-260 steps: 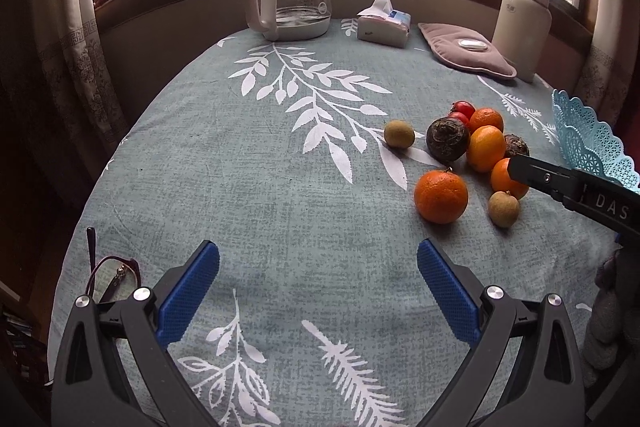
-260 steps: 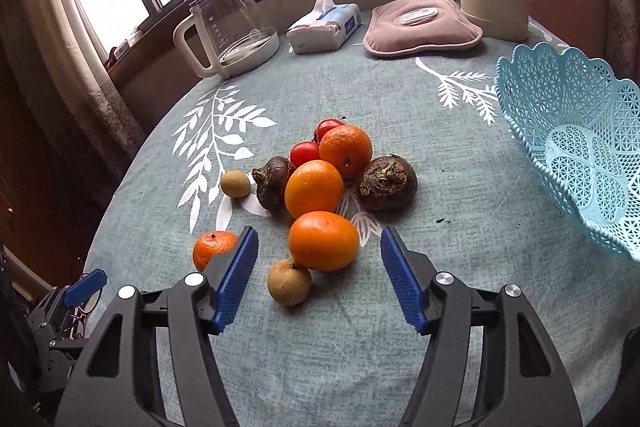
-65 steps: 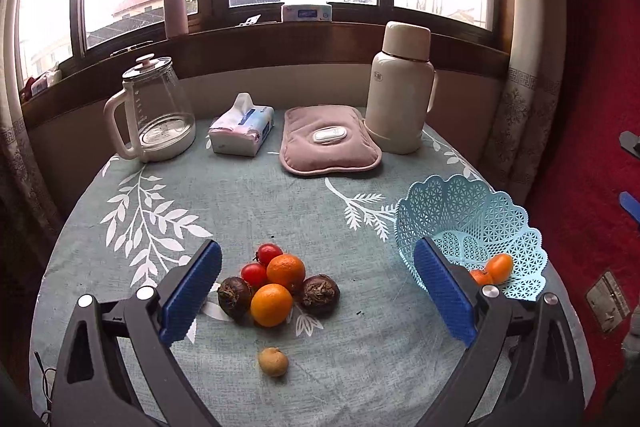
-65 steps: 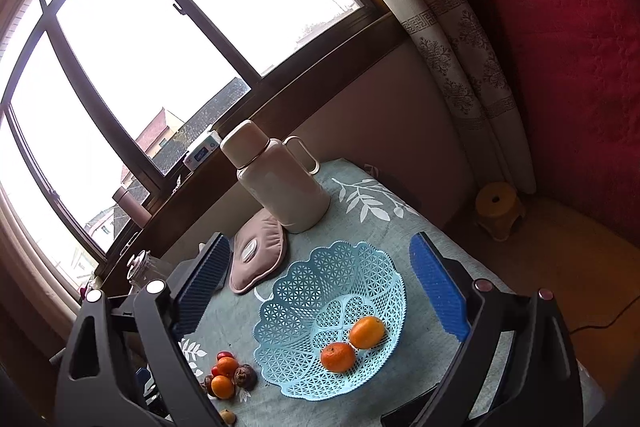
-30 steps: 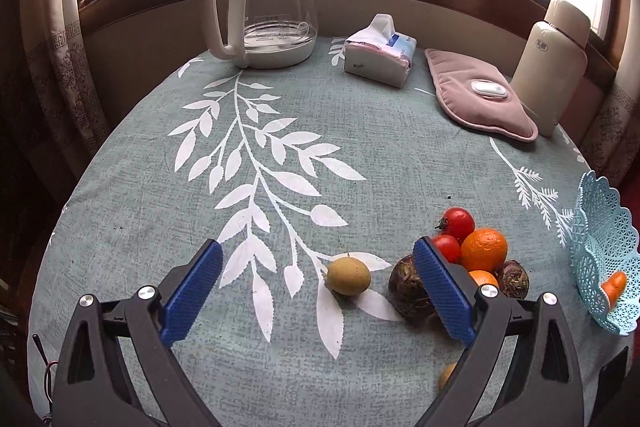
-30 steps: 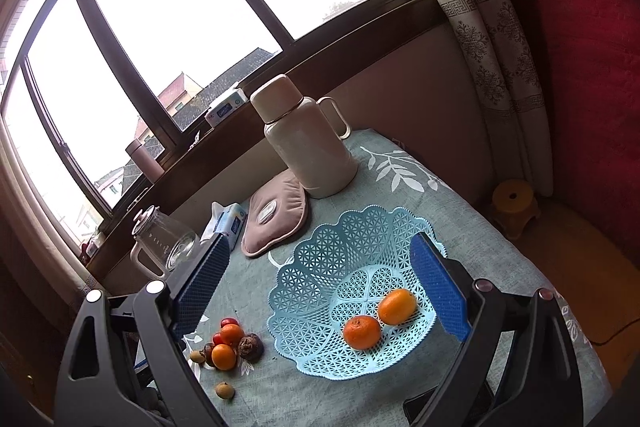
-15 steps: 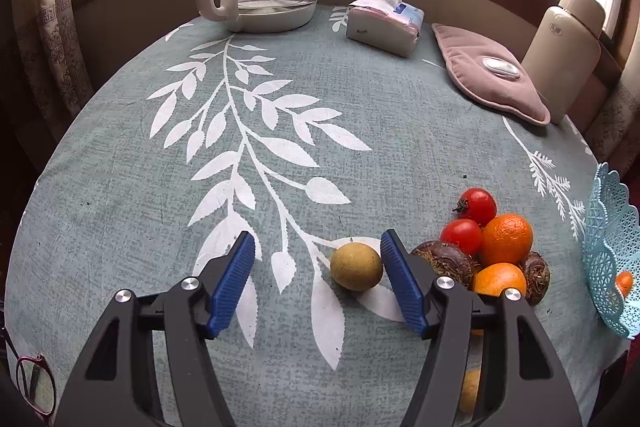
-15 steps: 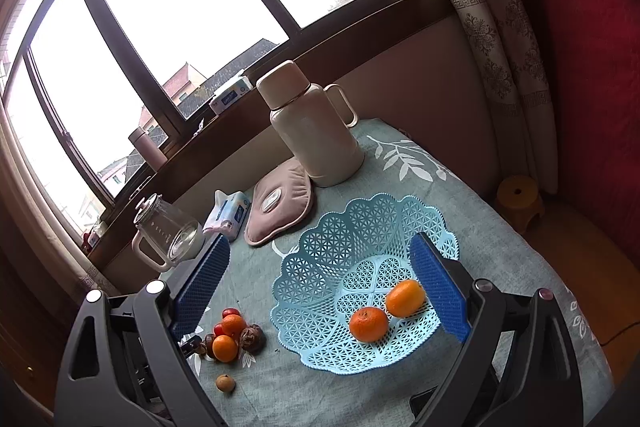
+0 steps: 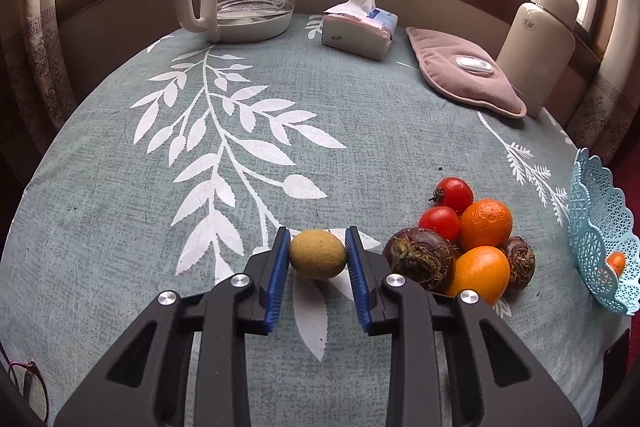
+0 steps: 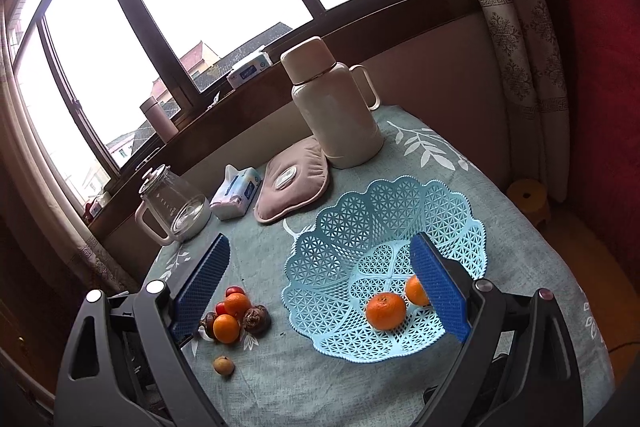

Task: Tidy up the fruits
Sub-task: 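Lift the kiwi with the left tool while the right tool moves to the fruit pile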

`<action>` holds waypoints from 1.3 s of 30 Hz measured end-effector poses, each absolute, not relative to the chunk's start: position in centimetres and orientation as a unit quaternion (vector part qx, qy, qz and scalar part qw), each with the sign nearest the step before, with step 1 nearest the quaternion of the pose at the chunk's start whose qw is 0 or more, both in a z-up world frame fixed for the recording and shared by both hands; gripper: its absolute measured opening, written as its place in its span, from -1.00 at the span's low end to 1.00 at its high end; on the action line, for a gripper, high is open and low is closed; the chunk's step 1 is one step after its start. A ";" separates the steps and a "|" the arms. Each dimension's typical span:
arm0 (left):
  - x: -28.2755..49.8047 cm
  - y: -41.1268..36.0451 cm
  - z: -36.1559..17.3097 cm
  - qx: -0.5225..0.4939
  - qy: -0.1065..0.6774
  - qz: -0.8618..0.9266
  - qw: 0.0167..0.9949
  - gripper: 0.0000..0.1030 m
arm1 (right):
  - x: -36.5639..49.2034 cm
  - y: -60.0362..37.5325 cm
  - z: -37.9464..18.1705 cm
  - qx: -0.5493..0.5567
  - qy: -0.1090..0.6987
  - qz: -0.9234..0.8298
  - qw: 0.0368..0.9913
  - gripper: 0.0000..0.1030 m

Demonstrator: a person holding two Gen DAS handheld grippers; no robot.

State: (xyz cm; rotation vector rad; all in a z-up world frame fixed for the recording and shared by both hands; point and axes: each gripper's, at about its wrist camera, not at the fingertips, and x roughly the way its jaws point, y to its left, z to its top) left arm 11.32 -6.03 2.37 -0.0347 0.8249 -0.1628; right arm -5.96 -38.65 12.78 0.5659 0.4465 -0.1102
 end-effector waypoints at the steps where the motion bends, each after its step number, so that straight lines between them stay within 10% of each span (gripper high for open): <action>1: 11.2 -5.9 2.6 -0.017 0.396 -0.078 0.915 -0.45 | -5.8 -38.2 12.7 0.271 0.221 -0.051 0.936 0.80; 27: 8.0 2.4 6.8 -0.087 0.315 -0.061 0.943 -0.44 | 1.8 -21.1 7.3 0.142 0.318 0.049 0.936 0.80; 39: 7.9 3.4 7.2 -0.099 0.300 -0.050 0.948 -0.44 | 8.0 -12.8 4.9 -0.010 0.353 0.054 0.934 0.41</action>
